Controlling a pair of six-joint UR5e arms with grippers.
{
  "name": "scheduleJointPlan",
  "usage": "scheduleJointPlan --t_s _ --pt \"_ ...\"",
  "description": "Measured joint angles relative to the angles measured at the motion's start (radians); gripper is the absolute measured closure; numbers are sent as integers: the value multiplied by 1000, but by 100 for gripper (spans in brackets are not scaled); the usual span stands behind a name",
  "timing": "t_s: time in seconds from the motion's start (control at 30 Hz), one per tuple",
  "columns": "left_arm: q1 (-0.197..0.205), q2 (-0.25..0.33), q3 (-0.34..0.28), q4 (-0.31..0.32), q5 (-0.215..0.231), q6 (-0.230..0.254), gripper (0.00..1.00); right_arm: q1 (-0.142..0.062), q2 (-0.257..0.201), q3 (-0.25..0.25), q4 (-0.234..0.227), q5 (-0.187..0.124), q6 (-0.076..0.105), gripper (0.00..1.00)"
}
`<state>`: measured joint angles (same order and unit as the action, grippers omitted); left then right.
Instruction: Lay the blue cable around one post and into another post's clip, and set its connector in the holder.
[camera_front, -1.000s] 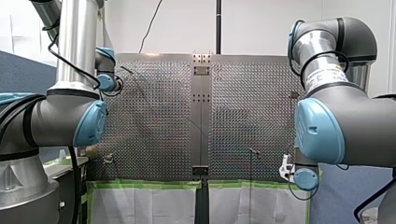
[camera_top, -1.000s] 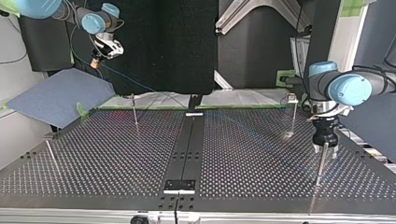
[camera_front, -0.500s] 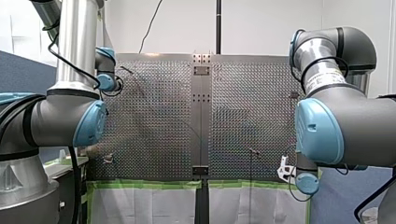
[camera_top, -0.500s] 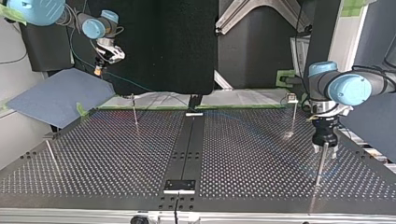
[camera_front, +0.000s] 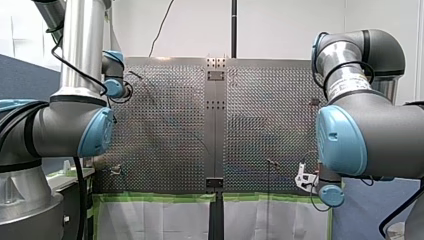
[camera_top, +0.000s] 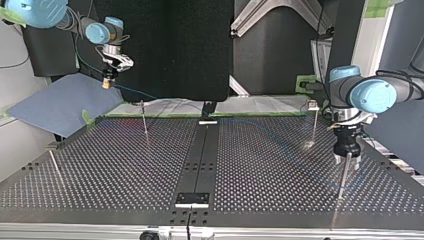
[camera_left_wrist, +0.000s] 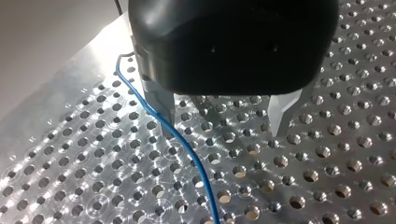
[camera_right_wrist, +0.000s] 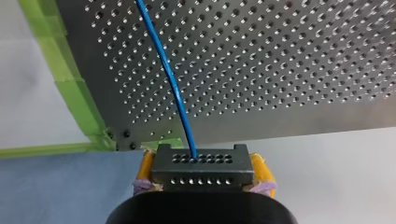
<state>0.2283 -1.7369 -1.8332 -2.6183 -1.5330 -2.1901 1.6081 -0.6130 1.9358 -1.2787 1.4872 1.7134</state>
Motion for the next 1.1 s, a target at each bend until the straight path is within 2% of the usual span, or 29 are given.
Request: scheduleJointPlan --t_s 0.33,0.53,0.87,1.1 --pt "-4 0 0 -27 -18 -1 0 -7 1 -1 -25 -81 10 100" --pt "-13 0 0 -74 -28 -2 0 -3 1 -1 -23 -130 14 100" --pt "-77 1 0 -163 18 -1 0 -1 1 -2 -21 -216 25 100" --pt "-135 22 -19 -225 7 28 0 1 1 -2 -21 -275 25 100"
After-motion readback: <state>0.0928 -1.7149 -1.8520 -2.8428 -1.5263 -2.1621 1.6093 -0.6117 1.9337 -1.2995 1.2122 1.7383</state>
